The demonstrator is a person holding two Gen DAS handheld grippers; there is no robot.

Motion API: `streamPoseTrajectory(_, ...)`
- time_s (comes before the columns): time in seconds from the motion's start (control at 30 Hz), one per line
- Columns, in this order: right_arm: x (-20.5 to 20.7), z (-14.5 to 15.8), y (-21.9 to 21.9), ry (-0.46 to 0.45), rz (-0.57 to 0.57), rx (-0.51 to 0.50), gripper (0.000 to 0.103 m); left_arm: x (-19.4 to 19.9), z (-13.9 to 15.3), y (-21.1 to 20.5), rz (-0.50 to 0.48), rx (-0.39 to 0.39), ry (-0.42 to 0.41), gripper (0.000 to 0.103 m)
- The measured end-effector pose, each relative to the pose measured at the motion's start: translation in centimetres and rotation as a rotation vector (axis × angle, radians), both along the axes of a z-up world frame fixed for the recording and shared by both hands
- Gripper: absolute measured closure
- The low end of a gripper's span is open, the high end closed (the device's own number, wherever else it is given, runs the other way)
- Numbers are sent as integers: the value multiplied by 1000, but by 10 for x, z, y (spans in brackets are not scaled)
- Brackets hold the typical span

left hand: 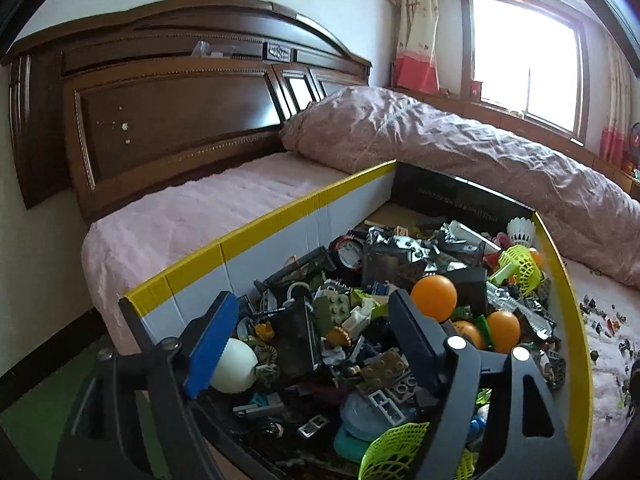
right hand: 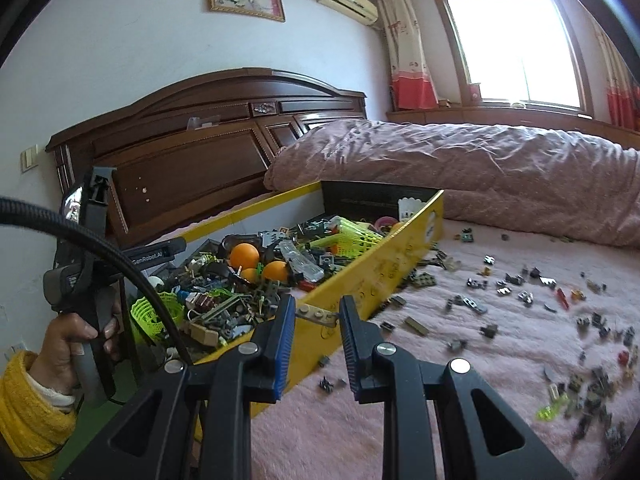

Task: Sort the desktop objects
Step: 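Open the left gripper over the box while the right gripper releases the tan piece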

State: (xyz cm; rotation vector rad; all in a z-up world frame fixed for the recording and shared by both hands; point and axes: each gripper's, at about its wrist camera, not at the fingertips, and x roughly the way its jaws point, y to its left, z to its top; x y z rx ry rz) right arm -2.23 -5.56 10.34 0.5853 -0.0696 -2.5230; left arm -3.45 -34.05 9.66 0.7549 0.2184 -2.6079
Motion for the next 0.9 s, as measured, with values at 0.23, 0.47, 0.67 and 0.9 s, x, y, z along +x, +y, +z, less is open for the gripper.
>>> streamPoseTrajectory(0.23, -30, 3, -21, 4, 31, 32, 80, -3, -10, -7, 0, 77, -39, 23)
streamPoseTrajectory(0.47, -76, 11, -39, 8, 34, 68, 80, -5, -12, -2, -5, 49, -54, 23)
streamPoseTrajectory(0.67, -119, 10, -53, -39, 22, 81, 80, -5, -12, -3, -10, 50, -57, 23)
streamPoseTrajectory(0.9, -154, 9, -67, -84, 14, 81, 79, -5, -12, -4, -9, 50, -57, 23)
